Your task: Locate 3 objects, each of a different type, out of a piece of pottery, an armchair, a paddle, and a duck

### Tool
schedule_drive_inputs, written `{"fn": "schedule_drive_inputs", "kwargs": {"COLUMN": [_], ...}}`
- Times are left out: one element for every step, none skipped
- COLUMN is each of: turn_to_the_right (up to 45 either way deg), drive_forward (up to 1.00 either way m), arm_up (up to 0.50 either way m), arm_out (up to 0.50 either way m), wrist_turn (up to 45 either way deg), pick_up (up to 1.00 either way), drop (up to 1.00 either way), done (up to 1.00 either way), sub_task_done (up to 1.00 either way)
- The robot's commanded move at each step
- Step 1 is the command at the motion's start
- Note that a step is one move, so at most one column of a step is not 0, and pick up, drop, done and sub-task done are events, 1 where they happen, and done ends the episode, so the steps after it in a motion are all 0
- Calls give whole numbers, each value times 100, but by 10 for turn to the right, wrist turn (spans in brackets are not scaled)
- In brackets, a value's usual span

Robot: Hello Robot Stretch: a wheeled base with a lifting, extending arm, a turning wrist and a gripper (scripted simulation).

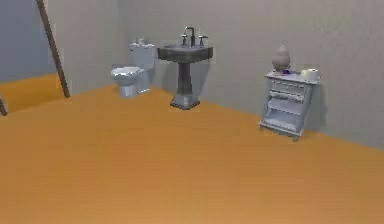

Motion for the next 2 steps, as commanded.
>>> {"fn": "schedule_drive_inputs", "kwargs": {"turn_to_the_right": [450, 450], "drive_forward": [0, 0], "arm_up": [0, 0], "arm_out": [0, 0], "wrist_turn": [0, 0], "pick_up": [0, 0], "drop": [0, 0], "done": [0, 0], "sub_task_done": [0, 0]}}
